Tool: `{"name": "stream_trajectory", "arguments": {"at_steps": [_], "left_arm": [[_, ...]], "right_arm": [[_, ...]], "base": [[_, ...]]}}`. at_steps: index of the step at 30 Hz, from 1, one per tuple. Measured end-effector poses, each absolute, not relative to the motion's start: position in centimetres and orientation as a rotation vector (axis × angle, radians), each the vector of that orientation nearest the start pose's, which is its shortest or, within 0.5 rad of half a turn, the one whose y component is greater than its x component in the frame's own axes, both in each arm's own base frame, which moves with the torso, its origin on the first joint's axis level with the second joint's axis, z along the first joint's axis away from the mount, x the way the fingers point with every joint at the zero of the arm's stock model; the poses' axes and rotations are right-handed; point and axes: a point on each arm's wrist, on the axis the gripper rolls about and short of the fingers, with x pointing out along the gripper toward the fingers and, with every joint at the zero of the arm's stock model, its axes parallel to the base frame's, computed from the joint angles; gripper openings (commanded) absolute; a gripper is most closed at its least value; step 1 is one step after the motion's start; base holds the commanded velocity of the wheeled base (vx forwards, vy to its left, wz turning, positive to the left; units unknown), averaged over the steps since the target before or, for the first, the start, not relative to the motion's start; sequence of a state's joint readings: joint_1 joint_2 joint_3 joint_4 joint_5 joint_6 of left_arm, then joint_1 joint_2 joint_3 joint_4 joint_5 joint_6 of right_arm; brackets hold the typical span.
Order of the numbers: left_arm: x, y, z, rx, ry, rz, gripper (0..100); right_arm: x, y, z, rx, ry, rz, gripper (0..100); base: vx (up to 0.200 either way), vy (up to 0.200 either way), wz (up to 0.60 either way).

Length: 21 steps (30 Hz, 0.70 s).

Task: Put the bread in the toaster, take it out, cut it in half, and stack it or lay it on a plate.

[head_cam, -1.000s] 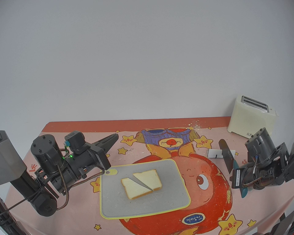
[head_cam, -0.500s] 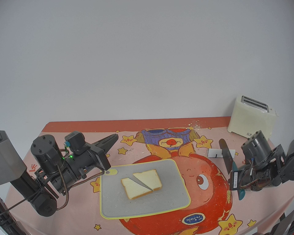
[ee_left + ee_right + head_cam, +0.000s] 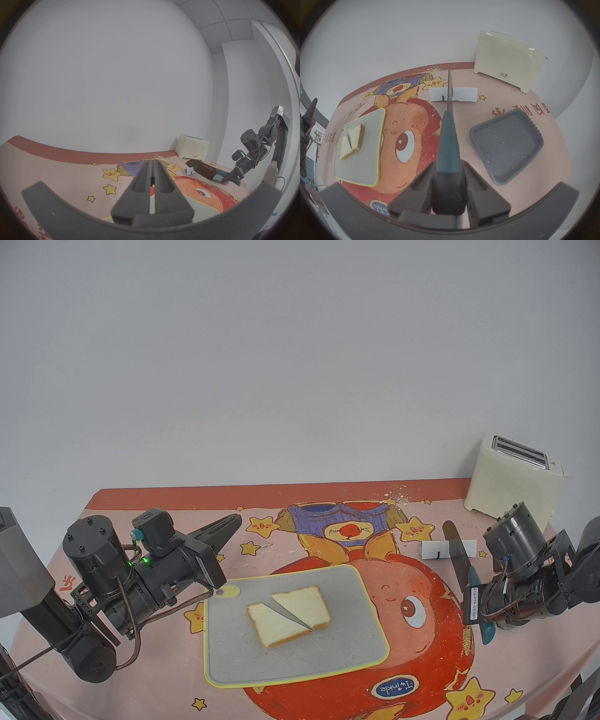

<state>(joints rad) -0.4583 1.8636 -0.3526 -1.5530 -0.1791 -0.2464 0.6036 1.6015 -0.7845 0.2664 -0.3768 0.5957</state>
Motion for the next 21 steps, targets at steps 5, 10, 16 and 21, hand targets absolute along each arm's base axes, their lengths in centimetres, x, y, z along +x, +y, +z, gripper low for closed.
{"name": "stream_trajectory", "arguments": {"at_steps": [5,10,16,21], "left_arm": [[24.4,-12.5,12.2,-0.244,0.037,-0.64,0],[24.4,-12.5,12.2,-0.244,0.037,-0.641,0],[24.3,-12.7,12.1,-0.244,0.039,-0.647,0],[24.2,-12.8,12.1,-0.244,0.04,-0.65,0]], "right_arm": [[19.8,12.8,13.8,0.03,0.953,-0.069,0],[20.3,13.2,13.8,0.014,0.949,-0.057,0],[21.6,14.4,13.3,0.017,0.902,-0.023,0],[22.8,15.3,12.4,-0.025,0.875,0.009,0]], "base": [[0.0,0.0,0.0],[0.0,0.0,0.0],[0.0,0.0,0.0],[0.0,0.0,0.0]]}}
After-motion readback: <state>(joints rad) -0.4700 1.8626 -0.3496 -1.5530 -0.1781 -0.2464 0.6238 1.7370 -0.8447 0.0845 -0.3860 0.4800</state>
